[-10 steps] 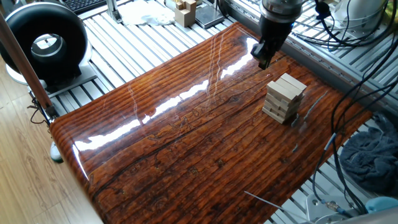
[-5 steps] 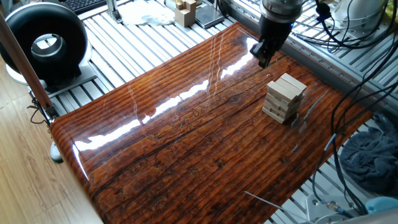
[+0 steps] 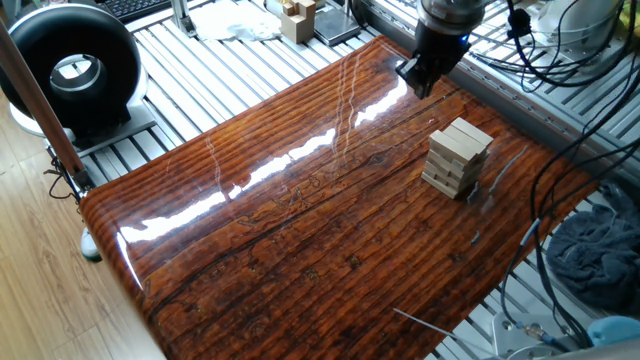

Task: Play Jenga

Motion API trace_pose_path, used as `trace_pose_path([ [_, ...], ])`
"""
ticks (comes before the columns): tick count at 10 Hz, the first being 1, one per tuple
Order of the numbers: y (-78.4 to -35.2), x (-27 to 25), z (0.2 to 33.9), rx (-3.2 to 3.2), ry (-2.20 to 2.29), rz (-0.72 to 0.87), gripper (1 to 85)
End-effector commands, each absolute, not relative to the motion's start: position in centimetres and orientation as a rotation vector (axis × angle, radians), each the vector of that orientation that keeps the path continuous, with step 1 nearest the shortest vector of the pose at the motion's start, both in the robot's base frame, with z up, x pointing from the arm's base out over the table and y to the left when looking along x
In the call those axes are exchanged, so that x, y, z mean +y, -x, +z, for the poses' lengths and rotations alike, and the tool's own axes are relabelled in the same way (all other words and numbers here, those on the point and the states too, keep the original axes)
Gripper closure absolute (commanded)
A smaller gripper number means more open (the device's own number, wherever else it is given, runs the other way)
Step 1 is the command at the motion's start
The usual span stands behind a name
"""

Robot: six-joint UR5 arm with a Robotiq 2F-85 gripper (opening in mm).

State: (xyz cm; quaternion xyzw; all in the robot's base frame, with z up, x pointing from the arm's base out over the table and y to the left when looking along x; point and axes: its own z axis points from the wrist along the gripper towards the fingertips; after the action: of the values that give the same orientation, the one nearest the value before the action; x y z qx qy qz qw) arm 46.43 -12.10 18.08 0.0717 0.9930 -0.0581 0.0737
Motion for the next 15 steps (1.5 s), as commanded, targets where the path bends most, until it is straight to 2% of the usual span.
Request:
trace_pose_path([
  [1,-47.5,-12.7,17.6,2.972,-0.146,-0.185,66.0],
  [5,-47.5,-14.1,15.5,3.028,0.19,-0.204,63.7],
  [9,-46.3,-14.2,15.2,3.062,0.455,-0.21,59.0],
  [15,-46.8,-14.9,12.9,3.051,0.214,-0.132,59.3],
])
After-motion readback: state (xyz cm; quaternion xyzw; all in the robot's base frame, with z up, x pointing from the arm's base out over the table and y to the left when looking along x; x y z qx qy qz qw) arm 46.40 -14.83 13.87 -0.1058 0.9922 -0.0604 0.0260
